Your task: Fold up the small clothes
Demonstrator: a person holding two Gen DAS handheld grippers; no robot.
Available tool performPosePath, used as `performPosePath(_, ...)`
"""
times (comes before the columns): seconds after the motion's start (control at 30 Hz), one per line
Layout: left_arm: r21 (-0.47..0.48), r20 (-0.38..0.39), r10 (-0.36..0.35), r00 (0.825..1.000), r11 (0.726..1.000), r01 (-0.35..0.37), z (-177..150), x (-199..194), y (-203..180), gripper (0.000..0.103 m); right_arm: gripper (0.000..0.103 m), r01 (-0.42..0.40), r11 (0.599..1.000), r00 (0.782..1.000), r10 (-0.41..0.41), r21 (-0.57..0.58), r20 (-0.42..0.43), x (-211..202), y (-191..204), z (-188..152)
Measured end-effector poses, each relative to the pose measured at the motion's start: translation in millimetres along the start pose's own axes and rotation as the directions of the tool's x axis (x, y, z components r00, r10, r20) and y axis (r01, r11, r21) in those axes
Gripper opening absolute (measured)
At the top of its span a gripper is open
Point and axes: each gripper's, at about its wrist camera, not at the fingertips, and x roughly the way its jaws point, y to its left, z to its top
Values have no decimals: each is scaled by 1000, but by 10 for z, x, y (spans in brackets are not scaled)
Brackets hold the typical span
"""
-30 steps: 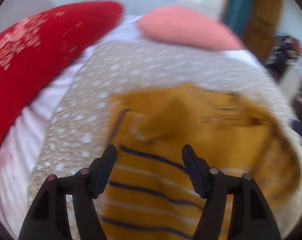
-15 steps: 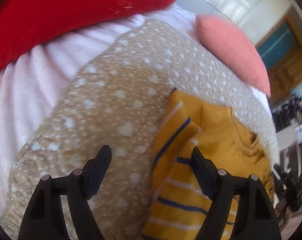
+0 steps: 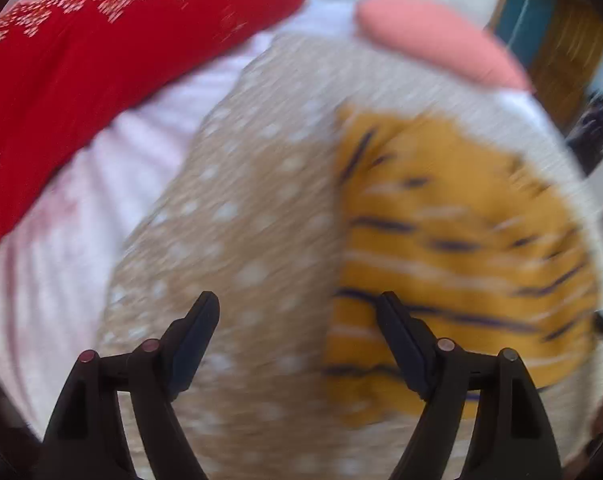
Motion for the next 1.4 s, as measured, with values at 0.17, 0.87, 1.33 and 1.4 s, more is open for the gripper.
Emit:
performPosePath(0.17, -185, 33, 182, 983, 967, -173, -94, -105, 552, 80, 35, 80, 989, 996, -83, 125, 21, -211, -303, -4)
performPosePath(0.87, -411, 349, -170, 922, 856, 313, -490, -156, 929, 85, 30, -77, 918, 995, 49, -388, -82, 791, 2586, 124)
performPosePath(1.33, -494, 367, -236, 900, 771, 403, -480, -123, 1362, 85, 46, -119, 865, 981, 27, -488, -192, 1645, 3347, 183)
performPosePath(1.4, -504, 366, -237, 900, 762, 406, -477, -113, 1390, 85, 46, -113, 848, 983, 17, -518, -185, 1492, 3372, 57)
